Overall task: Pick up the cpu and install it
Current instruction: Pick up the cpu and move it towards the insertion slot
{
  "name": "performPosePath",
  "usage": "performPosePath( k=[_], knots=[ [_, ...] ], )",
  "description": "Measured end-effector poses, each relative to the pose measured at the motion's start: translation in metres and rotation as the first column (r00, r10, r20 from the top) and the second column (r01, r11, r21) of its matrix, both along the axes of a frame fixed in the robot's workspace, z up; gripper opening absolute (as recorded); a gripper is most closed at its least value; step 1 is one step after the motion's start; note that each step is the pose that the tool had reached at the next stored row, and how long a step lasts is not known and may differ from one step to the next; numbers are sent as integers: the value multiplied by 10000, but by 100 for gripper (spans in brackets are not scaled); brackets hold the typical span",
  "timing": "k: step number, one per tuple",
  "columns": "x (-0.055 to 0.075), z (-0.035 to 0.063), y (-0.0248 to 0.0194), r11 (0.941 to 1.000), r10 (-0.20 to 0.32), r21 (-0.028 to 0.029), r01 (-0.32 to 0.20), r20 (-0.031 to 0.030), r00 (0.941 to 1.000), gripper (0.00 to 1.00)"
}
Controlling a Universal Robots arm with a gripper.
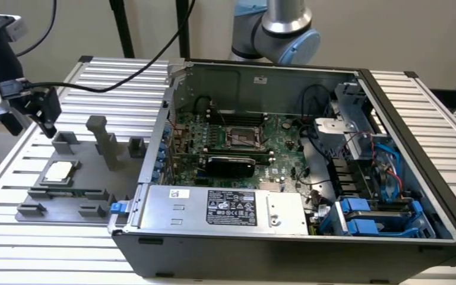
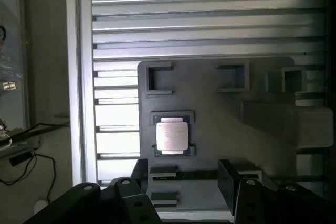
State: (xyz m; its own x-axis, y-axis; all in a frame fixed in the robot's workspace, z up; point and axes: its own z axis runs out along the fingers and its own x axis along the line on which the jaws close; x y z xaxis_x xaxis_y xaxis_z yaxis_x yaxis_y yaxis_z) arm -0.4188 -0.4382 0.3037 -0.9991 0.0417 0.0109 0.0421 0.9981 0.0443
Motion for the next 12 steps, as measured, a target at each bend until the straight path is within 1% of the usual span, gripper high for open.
performPosePath(
  k=[12],
  knots=[
    [-12, -220, 0, 10000, 1, 1, -1, 1, 10000, 65]
  ],
)
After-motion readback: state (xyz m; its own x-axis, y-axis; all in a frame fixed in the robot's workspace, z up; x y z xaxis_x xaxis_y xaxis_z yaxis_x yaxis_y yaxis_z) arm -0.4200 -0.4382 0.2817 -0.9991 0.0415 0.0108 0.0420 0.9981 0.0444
